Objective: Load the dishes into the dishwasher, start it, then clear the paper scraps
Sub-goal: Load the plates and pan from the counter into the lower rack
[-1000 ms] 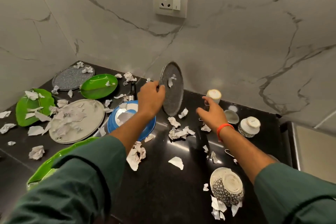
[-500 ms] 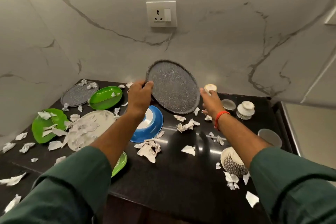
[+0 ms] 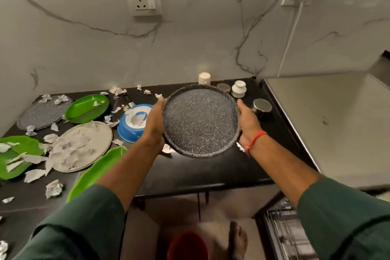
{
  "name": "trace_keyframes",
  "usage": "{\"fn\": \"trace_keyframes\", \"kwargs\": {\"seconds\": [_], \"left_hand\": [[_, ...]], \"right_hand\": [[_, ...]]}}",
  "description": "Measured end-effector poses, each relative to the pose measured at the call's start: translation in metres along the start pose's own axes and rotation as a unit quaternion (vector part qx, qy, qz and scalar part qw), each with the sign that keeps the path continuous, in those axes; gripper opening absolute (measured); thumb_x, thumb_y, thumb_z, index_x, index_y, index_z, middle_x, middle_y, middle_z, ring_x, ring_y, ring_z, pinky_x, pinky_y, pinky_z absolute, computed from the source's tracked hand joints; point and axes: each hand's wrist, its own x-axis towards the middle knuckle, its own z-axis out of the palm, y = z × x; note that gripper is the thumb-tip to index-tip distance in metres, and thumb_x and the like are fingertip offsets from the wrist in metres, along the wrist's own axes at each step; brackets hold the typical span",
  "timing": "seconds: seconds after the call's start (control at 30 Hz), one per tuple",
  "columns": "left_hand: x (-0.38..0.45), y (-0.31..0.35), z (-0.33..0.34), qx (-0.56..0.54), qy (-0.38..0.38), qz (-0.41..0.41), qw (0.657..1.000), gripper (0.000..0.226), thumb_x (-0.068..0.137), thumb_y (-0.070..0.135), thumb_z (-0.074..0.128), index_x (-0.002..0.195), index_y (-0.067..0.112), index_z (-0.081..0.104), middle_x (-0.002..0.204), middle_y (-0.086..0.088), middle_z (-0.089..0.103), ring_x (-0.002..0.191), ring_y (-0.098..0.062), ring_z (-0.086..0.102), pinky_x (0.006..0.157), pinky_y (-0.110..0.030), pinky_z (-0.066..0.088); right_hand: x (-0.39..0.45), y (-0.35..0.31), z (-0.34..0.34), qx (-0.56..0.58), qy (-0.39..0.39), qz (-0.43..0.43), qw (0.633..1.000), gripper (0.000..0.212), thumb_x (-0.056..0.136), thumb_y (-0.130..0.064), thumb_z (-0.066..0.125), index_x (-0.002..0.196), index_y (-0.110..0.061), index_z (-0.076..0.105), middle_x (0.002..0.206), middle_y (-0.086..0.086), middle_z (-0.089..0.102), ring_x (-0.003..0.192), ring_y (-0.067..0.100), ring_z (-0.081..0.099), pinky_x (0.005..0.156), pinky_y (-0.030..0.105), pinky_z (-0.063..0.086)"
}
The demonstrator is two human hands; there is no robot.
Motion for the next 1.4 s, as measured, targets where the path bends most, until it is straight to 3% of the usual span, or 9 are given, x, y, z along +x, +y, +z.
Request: {"fn": "trace_keyframes", "kwargs": {"seconds": [0.17,0.33,0.5,0.73,0.93,1.0,1.07,1.17,1.4], "left_hand": [[-0.033,-0.022,0.033,-0.1,-0.071,-0.04,0.992,0.055,0.101,0.059,0.04,0.137,0.019,0.052,0.132,-0.01,0.063,0.12,-0.033,0.062,0.101,-0.054,0.049],[-0.068,-0.053,0.094,-0.066,-0.146,-0.062,0.985,0.061,0.099,0.064,0.039,0.136,0.019,0.056,0.129,-0.013,0.068,0.122,-0.036,0.063,0.106,-0.058,0.045],[-0.106,-0.096,0.178,-0.004,-0.2,-0.112,0.973,0.052,0.104,0.053,0.036,0.123,0.014,0.064,0.111,-0.01,0.075,0.106,-0.03,0.07,0.094,-0.047,0.052],[-0.154,-0.196,0.297,0.077,-0.276,-0.187,0.939,0.036,0.106,0.032,0.039,0.108,0.013,0.07,0.102,-0.009,0.074,0.098,-0.027,0.069,0.096,-0.047,0.053],[-0.209,-0.274,0.386,0.206,-0.335,-0.211,0.895,0.035,0.106,0.026,0.043,0.125,0.008,0.066,0.116,-0.012,0.074,0.107,-0.029,0.07,0.096,-0.05,0.055],[-0.224,-0.302,0.409,0.256,-0.35,-0.23,0.871,0.032,0.104,0.024,0.047,0.125,0.01,0.067,0.117,-0.013,0.073,0.108,-0.031,0.07,0.096,-0.053,0.055],[-0.235,-0.326,0.426,0.294,-0.365,-0.25,0.847,0.028,0.103,0.021,0.05,0.122,0.013,0.069,0.116,-0.012,0.073,0.105,-0.031,0.071,0.096,-0.054,0.055],[-0.247,-0.358,0.447,0.348,-0.365,-0.259,0.824,0.033,0.105,0.011,0.041,0.13,0.018,0.062,0.12,-0.009,0.068,0.109,-0.029,0.067,0.096,-0.051,0.054],[-0.26,-0.426,0.459,0.468,-0.395,-0.265,0.745,0.054,0.095,-0.013,0.034,0.135,0.014,0.056,0.117,-0.012,0.059,0.102,-0.03,0.06,0.085,-0.047,0.057]], "right_hand": [[-0.059,-0.005,-0.059,0.091,0.013,-0.017,0.996,0.055,0.102,-0.053,0.038,0.116,-0.011,0.07,0.118,0.016,0.071,0.115,0.033,0.065,0.102,0.049,0.048],[-0.108,-0.024,-0.128,0.15,0.055,-0.033,0.987,0.053,0.103,-0.051,0.034,0.099,-0.014,0.071,0.098,0.014,0.075,0.097,0.031,0.069,0.089,0.045,0.052],[-0.146,-0.03,-0.223,0.19,0.1,-0.06,0.975,0.048,0.105,-0.046,0.034,0.092,-0.016,0.069,0.089,0.008,0.076,0.086,0.024,0.071,0.081,0.04,0.052],[-0.209,-0.013,-0.382,0.253,0.199,-0.062,0.945,0.029,0.099,-0.032,0.045,0.085,-0.016,0.066,0.082,0.004,0.069,0.08,0.024,0.065,0.093,0.043,0.05],[-0.271,0.017,-0.491,0.291,0.298,-0.064,0.907,0.024,0.091,-0.03,0.043,0.073,-0.019,0.055,0.07,0.0,0.052,0.062,0.018,0.051,0.072,0.034,0.044],[-0.29,0.031,-0.518,0.306,0.334,-0.053,0.89,0.031,0.096,-0.037,0.04,0.084,-0.019,0.063,0.072,0.001,0.06,0.062,0.018,0.055,0.07,0.034,0.045],[-0.305,0.047,-0.539,0.317,0.362,-0.047,0.875,0.032,0.097,-0.037,0.039,0.099,-0.017,0.065,0.078,0.003,0.064,0.068,0.02,0.06,0.074,0.035,0.048],[-0.322,0.077,-0.563,0.332,0.383,-0.044,0.861,0.023,0.093,-0.035,0.046,0.095,-0.019,0.063,0.083,0.003,0.062,0.077,0.022,0.06,0.094,0.047,0.049],[-0.327,0.148,-0.579,0.377,0.48,0.067,0.789,0.034,0.079,-0.027,0.059,0.11,-0.015,0.062,0.106,0.014,0.066,0.097,0.033,0.064,0.097,0.06,0.048]]}}
